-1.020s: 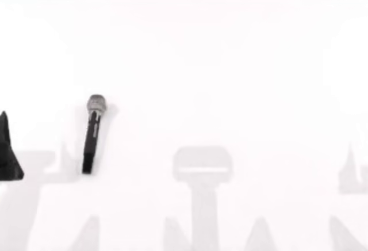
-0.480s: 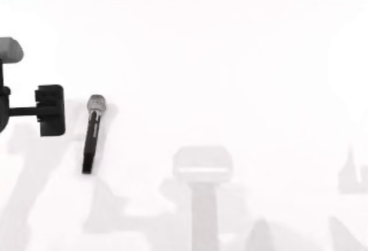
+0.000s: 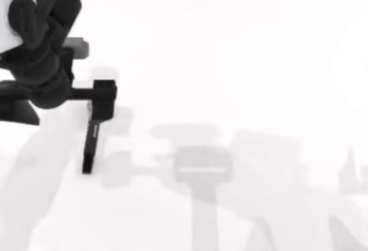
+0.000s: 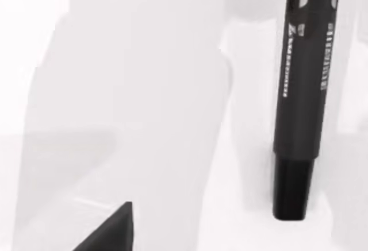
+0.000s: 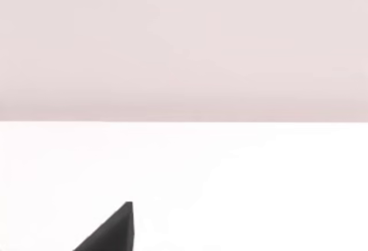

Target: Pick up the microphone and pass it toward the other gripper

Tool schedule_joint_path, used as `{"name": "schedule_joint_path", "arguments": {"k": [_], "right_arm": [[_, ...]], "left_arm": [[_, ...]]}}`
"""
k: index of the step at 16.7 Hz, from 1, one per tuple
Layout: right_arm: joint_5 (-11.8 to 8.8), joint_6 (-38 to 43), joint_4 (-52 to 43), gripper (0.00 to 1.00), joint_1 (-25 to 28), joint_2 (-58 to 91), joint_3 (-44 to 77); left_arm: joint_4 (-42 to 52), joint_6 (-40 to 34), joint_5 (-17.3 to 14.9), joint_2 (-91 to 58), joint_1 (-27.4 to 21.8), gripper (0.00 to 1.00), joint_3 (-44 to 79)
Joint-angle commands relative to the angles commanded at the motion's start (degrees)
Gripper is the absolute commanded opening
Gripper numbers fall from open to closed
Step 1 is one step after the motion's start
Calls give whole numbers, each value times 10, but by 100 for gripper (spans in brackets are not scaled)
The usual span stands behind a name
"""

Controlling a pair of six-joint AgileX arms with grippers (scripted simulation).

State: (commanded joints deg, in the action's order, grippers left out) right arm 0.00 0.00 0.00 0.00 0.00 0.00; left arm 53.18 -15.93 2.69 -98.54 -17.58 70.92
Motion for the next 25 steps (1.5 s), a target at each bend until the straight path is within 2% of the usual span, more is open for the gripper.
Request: {"name": "schedule_joint_path", "arguments": {"k": [4,10,13,19,24,25], "right_arm": [[0,0,0,100,0,0,0],[0,0,0,100,0,0,0],[0,0,0,100,0,0,0],[0,0,0,100,0,0,0],[0,0,0,100,0,0,0],[0,0,0,100,0,0,0]], "left_arm": [[39,-13,2,-76,-15,100,63],[39,-13,2,-80,-13,100,65],[-1,-10,1,-102,-12,100,44],[-149,-4,1,-177,-7,100,-24],[-164,-4,1,-187,-7,100,-32],[-164,-4,1,-187,-7,92,-32]]}}
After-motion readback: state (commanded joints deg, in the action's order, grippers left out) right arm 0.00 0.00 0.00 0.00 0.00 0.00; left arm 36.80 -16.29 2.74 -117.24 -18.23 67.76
